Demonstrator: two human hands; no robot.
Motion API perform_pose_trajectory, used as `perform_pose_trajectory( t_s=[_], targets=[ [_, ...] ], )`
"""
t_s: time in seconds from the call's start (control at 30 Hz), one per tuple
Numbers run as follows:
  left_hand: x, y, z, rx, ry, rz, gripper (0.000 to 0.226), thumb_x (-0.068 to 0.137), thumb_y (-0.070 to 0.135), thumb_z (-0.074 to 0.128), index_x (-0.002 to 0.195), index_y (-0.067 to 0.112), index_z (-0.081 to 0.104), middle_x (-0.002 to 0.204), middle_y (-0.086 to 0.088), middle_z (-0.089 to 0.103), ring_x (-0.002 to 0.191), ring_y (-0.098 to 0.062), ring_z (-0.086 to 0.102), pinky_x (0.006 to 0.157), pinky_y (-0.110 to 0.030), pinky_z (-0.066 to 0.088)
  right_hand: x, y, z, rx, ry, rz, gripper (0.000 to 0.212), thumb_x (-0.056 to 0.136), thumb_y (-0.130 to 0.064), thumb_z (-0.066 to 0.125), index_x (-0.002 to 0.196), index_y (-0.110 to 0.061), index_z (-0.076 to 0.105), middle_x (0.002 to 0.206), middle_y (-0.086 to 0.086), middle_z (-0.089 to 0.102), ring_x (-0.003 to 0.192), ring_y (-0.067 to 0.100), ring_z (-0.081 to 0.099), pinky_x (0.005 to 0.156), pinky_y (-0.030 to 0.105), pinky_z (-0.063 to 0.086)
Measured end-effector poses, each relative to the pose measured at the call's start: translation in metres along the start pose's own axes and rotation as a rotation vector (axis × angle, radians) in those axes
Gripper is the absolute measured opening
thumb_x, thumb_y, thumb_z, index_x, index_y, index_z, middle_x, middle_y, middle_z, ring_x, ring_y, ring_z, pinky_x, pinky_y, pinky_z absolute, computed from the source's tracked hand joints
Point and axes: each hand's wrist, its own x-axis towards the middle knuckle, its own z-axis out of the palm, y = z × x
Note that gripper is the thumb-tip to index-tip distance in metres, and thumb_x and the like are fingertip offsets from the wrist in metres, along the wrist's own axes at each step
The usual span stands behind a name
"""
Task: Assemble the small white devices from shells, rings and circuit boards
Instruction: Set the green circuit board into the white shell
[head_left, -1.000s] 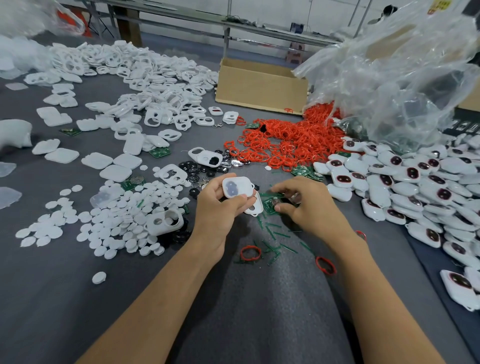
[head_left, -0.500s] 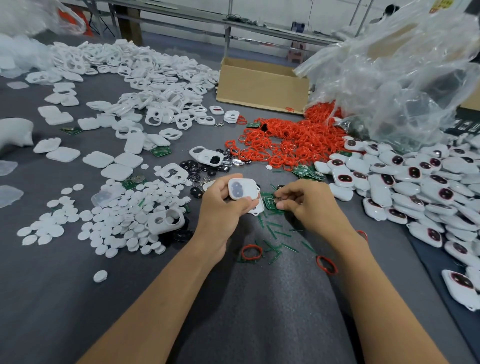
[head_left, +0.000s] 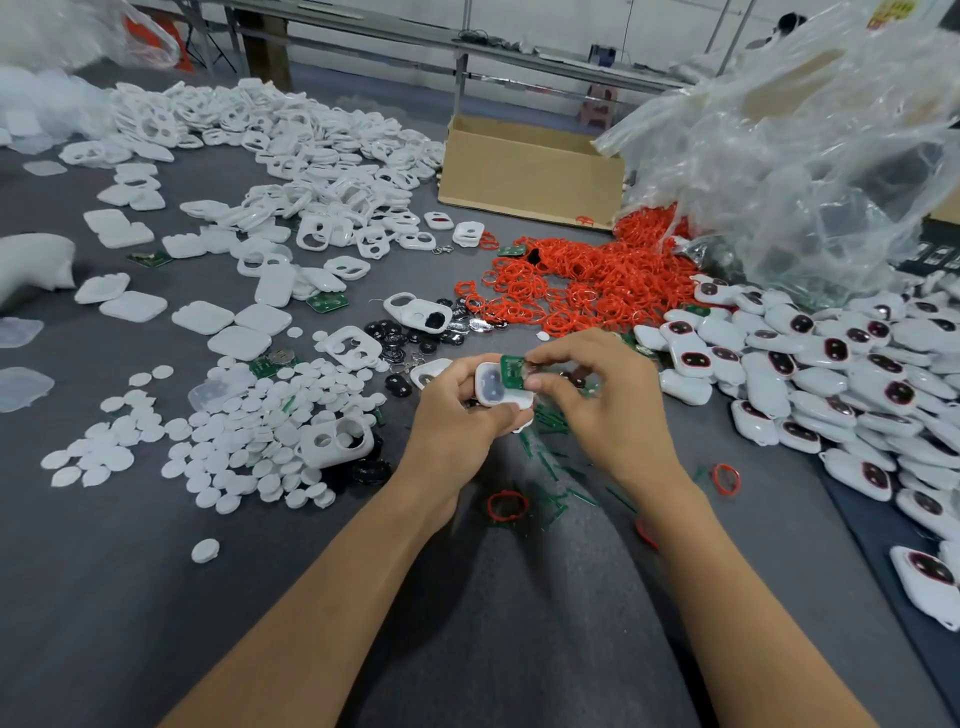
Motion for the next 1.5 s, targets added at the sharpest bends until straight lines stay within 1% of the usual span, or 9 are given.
perform_pose_trajectory(
  t_s=[0.1,0.2,0.6,0.77,0.93,1.07,1.27,1.4,1.5],
  targets=[
    [0.001,-0.001,0.000,-0.030,-0.029,-0.014,0.042,0.080,-0.020,0.062,0.114,0.005,0.060,0.104,-0.015,0.068,0.094,-0.023,0.066,0.088,-0.035,0.058,-0.001,-0.003,0.007,-0.006,-0.057,-0.023,0.015,0.073,-0.005,0.076,0.088,-0.009,0.074,0.085,0.002,0.068,0.081,0.014,0.059,0.076,0.016,0.041],
    [0.001,-0.001,-0.001,-0.041,-0.030,-0.018,0.044,0.080,-0.021,0.061,0.117,0.003,0.060,0.109,-0.020,0.068,0.094,-0.022,0.065,0.084,-0.030,0.059,-0.002,-0.002,0.009,-0.009,-0.058,-0.028,0.017,0.073,-0.004,0.077,0.089,-0.009,0.074,0.085,-0.002,0.066,0.079,0.008,0.056,0.075,0.011,0.040],
    [0.003,-0.003,-0.001,-0.056,-0.026,-0.013,0.042,0.078,-0.021,0.062,0.108,0.009,0.062,0.102,-0.015,0.069,0.092,-0.024,0.065,0.089,-0.035,0.057,-0.004,-0.003,0.011,0.004,-0.042,-0.022,0.016,0.073,-0.004,0.077,0.088,-0.009,0.074,0.086,-0.004,0.067,0.079,0.007,0.058,0.074,0.014,0.043],
    [0.001,-0.002,0.000,-0.090,-0.044,-0.002,0.037,0.078,-0.018,0.066,0.100,0.012,0.065,0.095,-0.011,0.071,0.094,-0.026,0.066,0.093,-0.038,0.054,-0.003,-0.003,0.010,0.176,-0.034,0.156,0.018,0.077,-0.005,0.074,0.082,-0.023,0.073,0.081,-0.017,0.066,0.078,-0.002,0.061,0.074,0.018,0.048],
    [0.001,-0.003,0.001,-0.109,-0.073,-0.022,0.032,0.083,-0.016,0.063,0.106,0.006,0.062,0.100,-0.012,0.071,0.094,-0.022,0.068,0.083,-0.027,0.059,-0.003,0.001,0.008,0.296,-0.096,0.282,0.021,0.079,-0.004,0.072,0.080,-0.025,0.072,0.085,-0.001,0.073,0.082,0.019,0.067,0.081,0.040,0.053],
    [0.001,-0.003,0.000,-0.116,-0.087,-0.022,0.028,0.085,-0.015,0.061,0.107,0.002,0.061,0.101,-0.016,0.070,0.090,-0.021,0.069,0.079,-0.024,0.058,-0.001,0.005,0.006,0.399,-0.148,0.392,0.013,0.084,-0.004,0.068,0.087,-0.014,0.074,0.089,0.006,0.074,0.081,0.016,0.066,0.084,0.036,0.052],
    [-0.002,0.000,0.000,-0.109,-0.127,-0.038,0.024,0.088,-0.014,0.057,0.110,-0.004,0.061,0.106,-0.025,0.069,0.094,-0.027,0.069,0.079,-0.023,0.058,-0.001,0.007,0.002,0.532,-0.208,0.486,0.011,0.088,-0.003,0.062,0.089,-0.007,0.072,0.084,0.011,0.072,0.075,0.012,0.063,0.074,0.021,0.052],
    [-0.003,0.002,0.000,-0.104,-0.143,-0.050,0.020,0.089,-0.013,0.057,0.103,-0.001,0.064,0.101,-0.024,0.070,0.086,-0.025,0.071,0.077,-0.022,0.058,0.000,0.006,-0.001,0.546,-0.217,0.515,0.010,0.088,-0.005,0.062,0.088,-0.008,0.072,0.086,0.015,0.071,0.077,0.017,0.063,0.078,0.029,0.051],
    [-0.003,0.002,0.000,-0.104,-0.138,-0.058,0.023,0.088,-0.014,0.058,0.109,-0.006,0.062,0.102,-0.025,0.070,0.084,-0.023,0.071,0.077,-0.022,0.058,0.000,0.006,-0.001,0.580,-0.209,0.545,0.011,0.089,-0.005,0.061,0.090,-0.004,0.072,0.090,0.022,0.070,0.079,0.022,0.062,0.078,0.032,0.051]
  ],
)
